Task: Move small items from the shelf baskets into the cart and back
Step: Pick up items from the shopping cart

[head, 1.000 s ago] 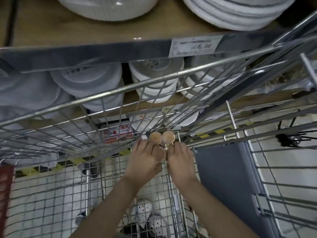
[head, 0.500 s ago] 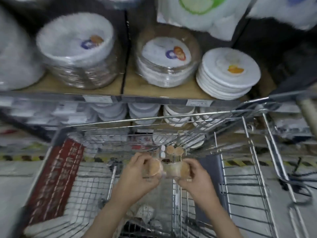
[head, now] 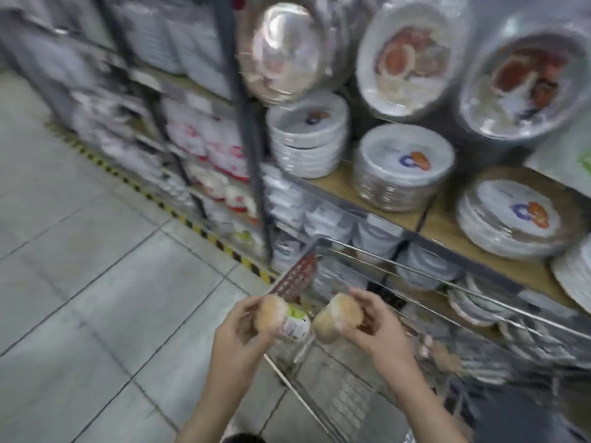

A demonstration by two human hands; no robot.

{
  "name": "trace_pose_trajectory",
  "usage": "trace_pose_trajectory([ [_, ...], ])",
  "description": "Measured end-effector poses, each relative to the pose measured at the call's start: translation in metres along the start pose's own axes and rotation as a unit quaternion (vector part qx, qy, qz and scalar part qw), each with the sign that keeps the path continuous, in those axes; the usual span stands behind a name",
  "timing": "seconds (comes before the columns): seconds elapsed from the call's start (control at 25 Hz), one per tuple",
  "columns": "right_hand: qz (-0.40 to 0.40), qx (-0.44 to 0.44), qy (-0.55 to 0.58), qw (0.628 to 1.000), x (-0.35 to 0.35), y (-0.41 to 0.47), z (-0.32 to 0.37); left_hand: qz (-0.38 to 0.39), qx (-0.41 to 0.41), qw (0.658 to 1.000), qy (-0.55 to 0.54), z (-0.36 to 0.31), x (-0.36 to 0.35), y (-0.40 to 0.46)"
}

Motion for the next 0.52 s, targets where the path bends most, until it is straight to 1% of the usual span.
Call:
trace_pose_trajectory([
  [0.12,0.078,0.018,0.014,0.997,-0.103,0.028,0.038,-0.110,0.011,0.993,-0.036,-0.007,0.102,0.005],
  [0.24,0.148,0.016,0.051,0.987,-0.211,0.047,0.075,-0.182,0.024,0.981,-0.058,-0.009,0.200,0.019],
  [0.4,0.210,0.032,0.067,0.975,-0.326,0.068,0.123,-0.250,0.023,0.965,-0.073,-0.013,0.310,0.043],
  [0.52,0.237,0.033,0.065,0.969,-0.383,0.093,0.145,-0.276,0.021,0.959,-0.067,-0.008,0.369,0.072],
])
Point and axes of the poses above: each hand's wrist, its own y-axis towards the middle knuckle, its own x-axis out of the back of the hand, z = x × y, the point moved 10 cm from there along y, towards the middle knuckle, and after that the axes turned 2 degrees about -x, right-handed, at the moved point
